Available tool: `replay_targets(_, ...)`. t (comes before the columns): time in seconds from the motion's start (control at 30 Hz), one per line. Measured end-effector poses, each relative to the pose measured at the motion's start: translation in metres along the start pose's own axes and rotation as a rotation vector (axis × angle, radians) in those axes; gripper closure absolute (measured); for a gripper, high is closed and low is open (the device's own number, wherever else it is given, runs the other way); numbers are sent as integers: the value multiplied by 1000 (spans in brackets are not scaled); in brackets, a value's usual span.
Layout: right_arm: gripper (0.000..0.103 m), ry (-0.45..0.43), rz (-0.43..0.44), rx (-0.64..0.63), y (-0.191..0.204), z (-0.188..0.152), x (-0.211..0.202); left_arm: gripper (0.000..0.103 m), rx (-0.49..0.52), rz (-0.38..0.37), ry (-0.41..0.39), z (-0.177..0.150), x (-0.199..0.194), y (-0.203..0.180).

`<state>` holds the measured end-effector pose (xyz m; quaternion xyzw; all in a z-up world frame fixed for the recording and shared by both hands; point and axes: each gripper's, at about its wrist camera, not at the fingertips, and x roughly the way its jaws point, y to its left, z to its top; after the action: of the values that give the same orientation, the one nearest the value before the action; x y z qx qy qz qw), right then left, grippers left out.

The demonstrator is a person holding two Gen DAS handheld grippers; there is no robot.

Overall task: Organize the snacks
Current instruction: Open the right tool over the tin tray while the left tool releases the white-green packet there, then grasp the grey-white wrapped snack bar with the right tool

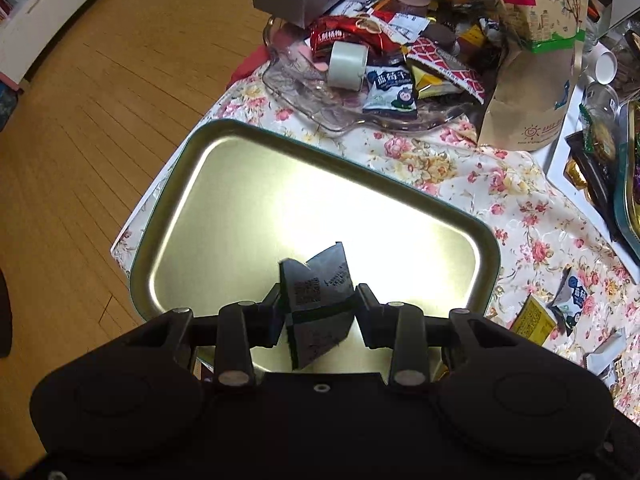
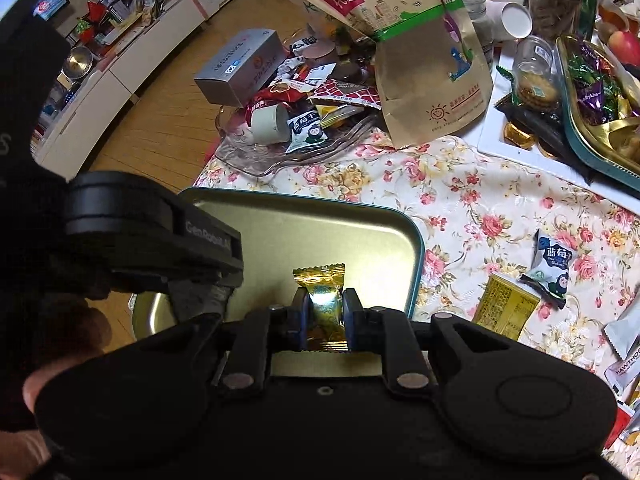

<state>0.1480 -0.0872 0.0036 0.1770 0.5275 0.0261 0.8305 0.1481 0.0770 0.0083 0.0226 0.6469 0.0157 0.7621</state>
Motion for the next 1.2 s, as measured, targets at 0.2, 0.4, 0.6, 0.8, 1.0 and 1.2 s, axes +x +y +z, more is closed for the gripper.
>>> replay_targets(0.2,80,36,-7,6,0,1,5,58,27,5,0,-1,0,-4)
replay_targets(0.4,79,64,-7,36,-4,2,8,58,6,-6,32,1,4,1)
replay_targets(0.6,79,75,-21,51,-6,2,9,58,5,-2,42,0,6,0)
replay_targets(0.8,79,87,-39,55,-8,3,9,58,9,1,44,-1,6,-2)
replay_targets(1.0,79,98,-50,64,-11,2,11,58,18,0,48,-2,7,-4)
replay_targets(1.2,79,108,-60,76,-14,2,10,58,26,-3,51,-2,7,-6)
